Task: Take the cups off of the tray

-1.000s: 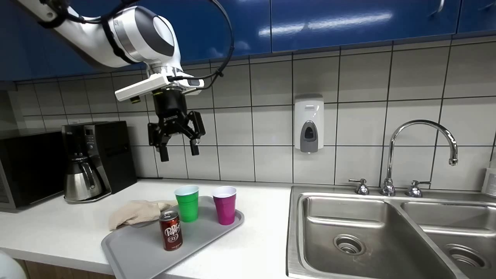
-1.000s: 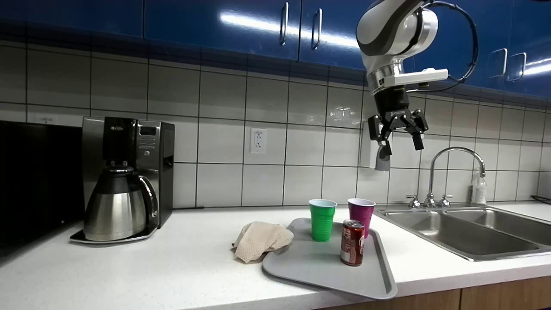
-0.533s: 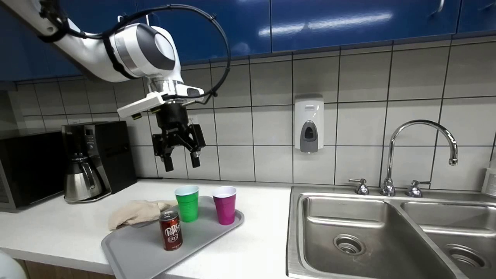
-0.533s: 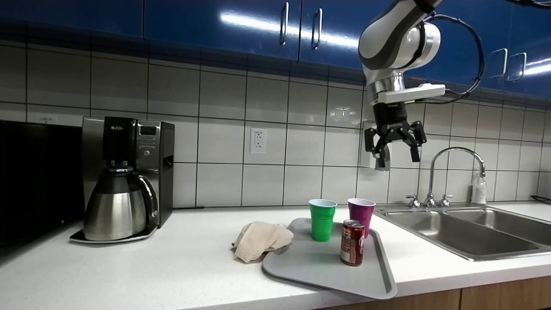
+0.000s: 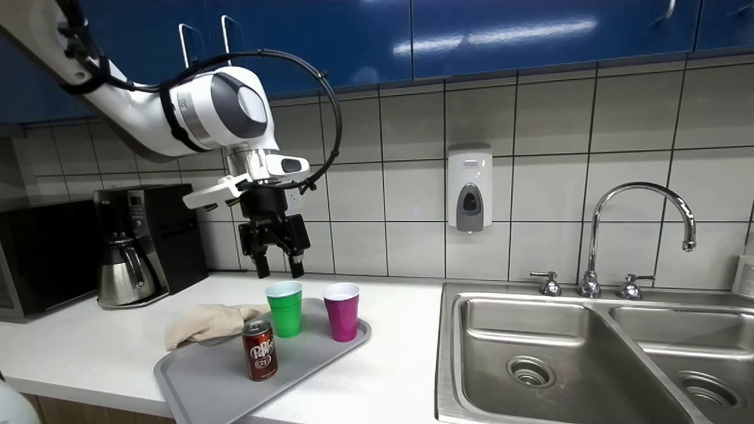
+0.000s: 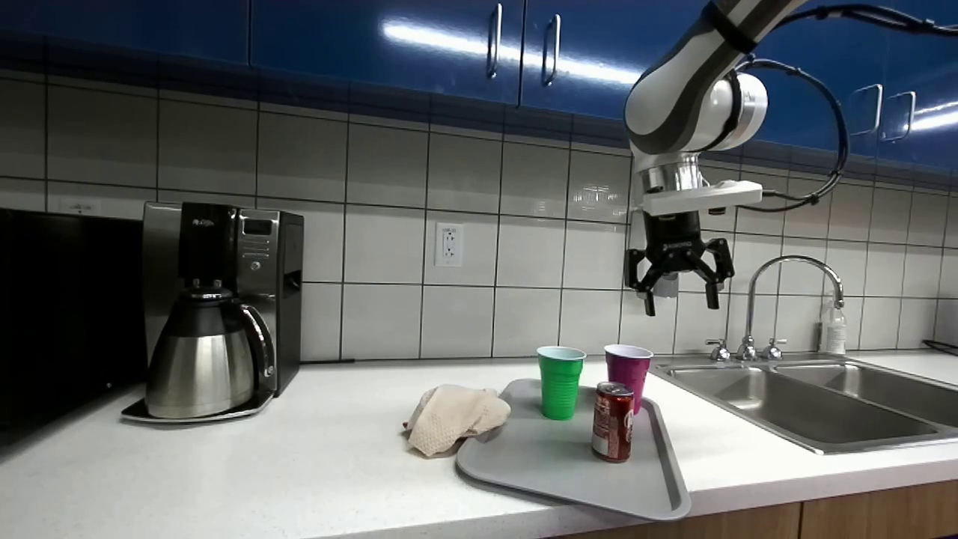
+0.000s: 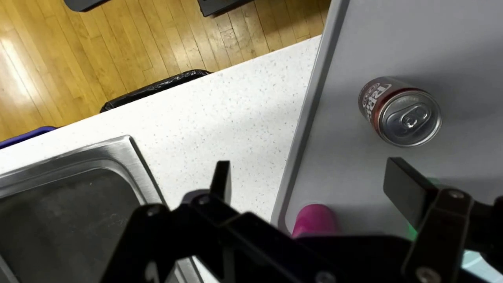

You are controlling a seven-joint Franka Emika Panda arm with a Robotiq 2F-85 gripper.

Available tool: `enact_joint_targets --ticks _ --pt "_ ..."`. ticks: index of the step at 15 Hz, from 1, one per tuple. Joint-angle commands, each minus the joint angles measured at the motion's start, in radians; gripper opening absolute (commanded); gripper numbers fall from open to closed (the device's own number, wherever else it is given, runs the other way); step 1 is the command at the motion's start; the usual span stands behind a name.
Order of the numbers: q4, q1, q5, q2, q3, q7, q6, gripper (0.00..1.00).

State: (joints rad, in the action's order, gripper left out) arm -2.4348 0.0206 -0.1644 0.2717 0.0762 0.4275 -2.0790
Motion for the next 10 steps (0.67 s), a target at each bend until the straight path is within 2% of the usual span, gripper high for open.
enact_joint_targets --ticks 1,10 --pt "0.011 0.018 -0.021 -0.054 0.009 0.072 -0.071 1.00" --pt "0.118 -0.002 -0.063 -0.243 0.004 0.196 -0.186 1.00"
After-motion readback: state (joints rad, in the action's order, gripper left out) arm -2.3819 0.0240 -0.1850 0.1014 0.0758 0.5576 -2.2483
